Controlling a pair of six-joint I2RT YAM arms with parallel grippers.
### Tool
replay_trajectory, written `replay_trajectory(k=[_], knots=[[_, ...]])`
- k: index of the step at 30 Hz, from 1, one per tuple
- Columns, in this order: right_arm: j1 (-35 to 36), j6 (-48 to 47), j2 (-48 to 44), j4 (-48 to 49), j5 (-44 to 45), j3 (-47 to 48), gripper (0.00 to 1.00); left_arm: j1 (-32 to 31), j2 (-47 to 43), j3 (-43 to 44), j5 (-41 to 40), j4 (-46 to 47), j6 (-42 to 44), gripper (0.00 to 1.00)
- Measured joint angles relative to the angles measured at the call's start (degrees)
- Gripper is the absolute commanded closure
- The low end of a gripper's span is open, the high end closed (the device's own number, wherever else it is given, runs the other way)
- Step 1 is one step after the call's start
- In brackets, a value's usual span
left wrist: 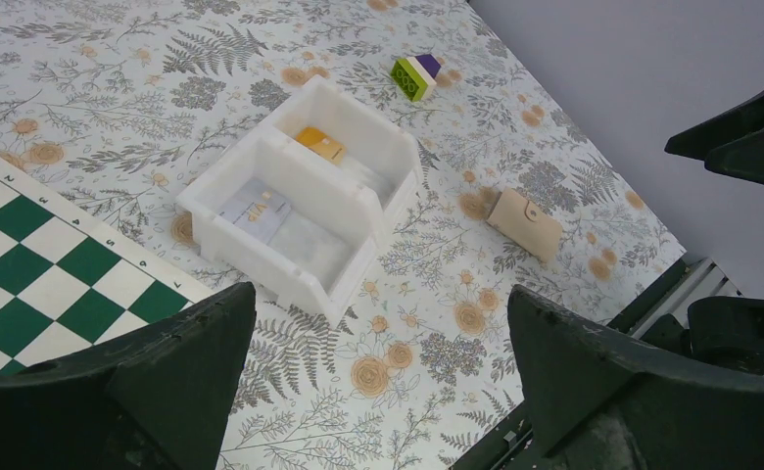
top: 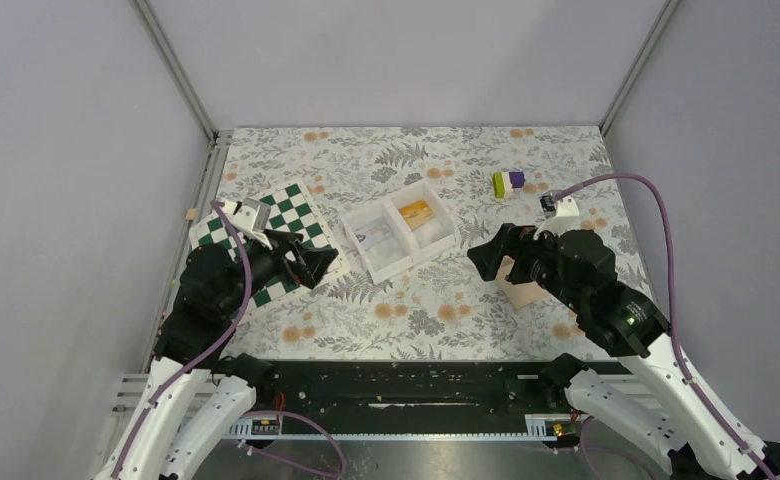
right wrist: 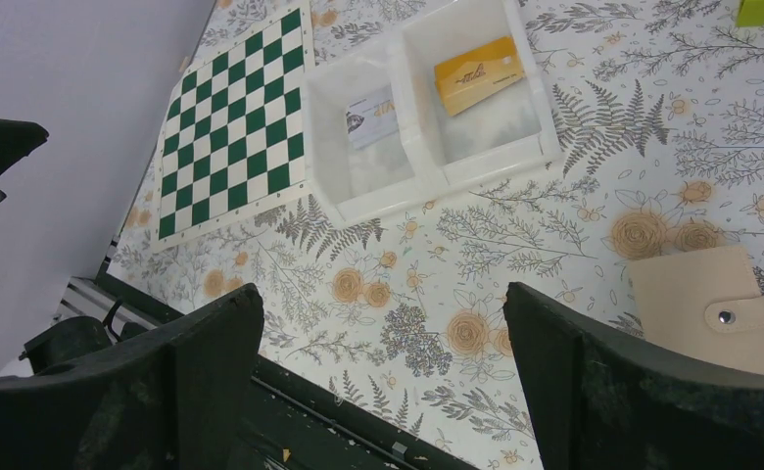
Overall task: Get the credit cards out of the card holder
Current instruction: Move the card holder to the center of the board.
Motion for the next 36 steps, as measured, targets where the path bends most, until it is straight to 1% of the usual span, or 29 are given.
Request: replay_trajectory(k=[6, 9, 12, 15, 17, 19, 22, 23, 26, 29, 36], knots=[[0.0, 0.09, -0.17, 0.17, 0.55, -0.09, 0.01, 0.0, -0.04, 0.0, -0.2, 0.0, 0.0, 0.01], [-0.02, 0.42, -1.36, 1.68, 1.84, -1.64, 0.01, 0.0, -0.04, 0.0, -0.28, 0.0, 0.0, 0.01], [-0.02, 0.79, -3.04, 2.73, 4.28, -4.94, 0.01, 0.0, -0.28, 0.0, -0.52, 0.0, 0.0, 0.01], [-0.02, 0.74, -3.04, 2.45, 9.46, -7.72, 0.01, 0.0, -0.98, 0.0, -0.85, 0.0, 0.02, 0.01], [-0.09, -0.17, -0.24, 1.75, 14.38, -8.48, 0.0, 0.0, -1.27, 0.0, -0.92, 0.02, 0.0, 0.01], [-0.13, -1.79, 4.55, 0.9, 18.32, -8.37, 0.0, 0.0, -1.27, 0.0, -0.9, 0.0, 0.0, 0.01], [-1.62, -4.28, 13.44, -1.84, 20.72, -6.47, 0.0, 0.0, -1.25, 0.0, -0.87, 0.02, -0.02, 0.01], [-2.84, -4.9, 16.26, -2.45, 20.5, -5.66, 0.0, 0.0, -1.27, 0.0, -0.85, 0.0, -0.02, 0.01], [-11.04, -6.47, 25.62, -4.02, 16.83, -2.93, 0.01, 0.0, -1.22, 0.0, -0.76, 0.0, -0.11, 0.01], [-17.16, -7.26, 31.21, -4.63, 12.92, -2.45, 0.0, 0.0, -1.22, 0.0, -0.57, 0.02, -0.17, 0.01], [-24.15, -9.73, 41.57, -5.16, 5.42, -1.18, 0.0, 0.0, -1.14, 0.0, -0.35, 0.02, -0.24, 0.01]])
